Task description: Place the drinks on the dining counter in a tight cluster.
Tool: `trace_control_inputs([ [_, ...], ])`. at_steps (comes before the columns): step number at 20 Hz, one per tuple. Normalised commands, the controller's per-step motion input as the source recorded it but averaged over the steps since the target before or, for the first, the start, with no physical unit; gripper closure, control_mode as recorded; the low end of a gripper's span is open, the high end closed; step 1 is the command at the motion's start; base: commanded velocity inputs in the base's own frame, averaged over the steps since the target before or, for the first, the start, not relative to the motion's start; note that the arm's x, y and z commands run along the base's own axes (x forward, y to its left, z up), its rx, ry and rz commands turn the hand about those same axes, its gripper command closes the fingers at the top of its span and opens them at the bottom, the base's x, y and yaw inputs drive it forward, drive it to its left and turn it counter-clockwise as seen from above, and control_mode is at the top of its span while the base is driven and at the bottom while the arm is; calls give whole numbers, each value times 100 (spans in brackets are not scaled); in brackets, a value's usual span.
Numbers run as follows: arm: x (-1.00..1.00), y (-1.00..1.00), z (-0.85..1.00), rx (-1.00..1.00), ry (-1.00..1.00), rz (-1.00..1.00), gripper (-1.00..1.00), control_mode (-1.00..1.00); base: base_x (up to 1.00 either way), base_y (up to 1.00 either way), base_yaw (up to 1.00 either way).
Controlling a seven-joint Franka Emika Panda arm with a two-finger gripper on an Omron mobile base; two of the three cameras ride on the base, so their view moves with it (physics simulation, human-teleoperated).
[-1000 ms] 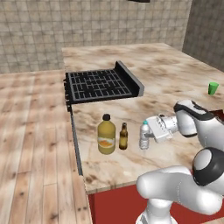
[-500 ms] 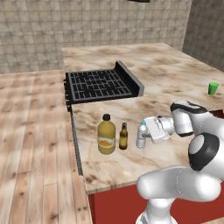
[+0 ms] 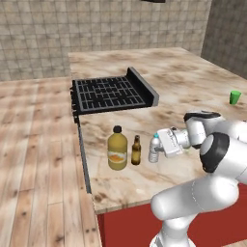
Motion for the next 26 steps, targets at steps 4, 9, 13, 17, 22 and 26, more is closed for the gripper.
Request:
trace_control_inputs([
  [4, 7, 1, -18, 0, -6, 0, 100, -100, 0, 0, 0],
  [9, 5, 1, -13, 0, -7, 0, 100, -100, 0, 0, 0],
  [13, 11, 5, -5, 0, -5, 0, 100, -100, 0, 0, 0],
  [17, 12, 8, -7, 0, -6, 0, 100, -100, 0, 0, 0],
  [22, 15, 5, -8, 0, -4, 0, 100, -100, 0, 0, 0],
  [26, 15, 1, -10, 0, -1, 0, 100, -100, 0, 0, 0],
])
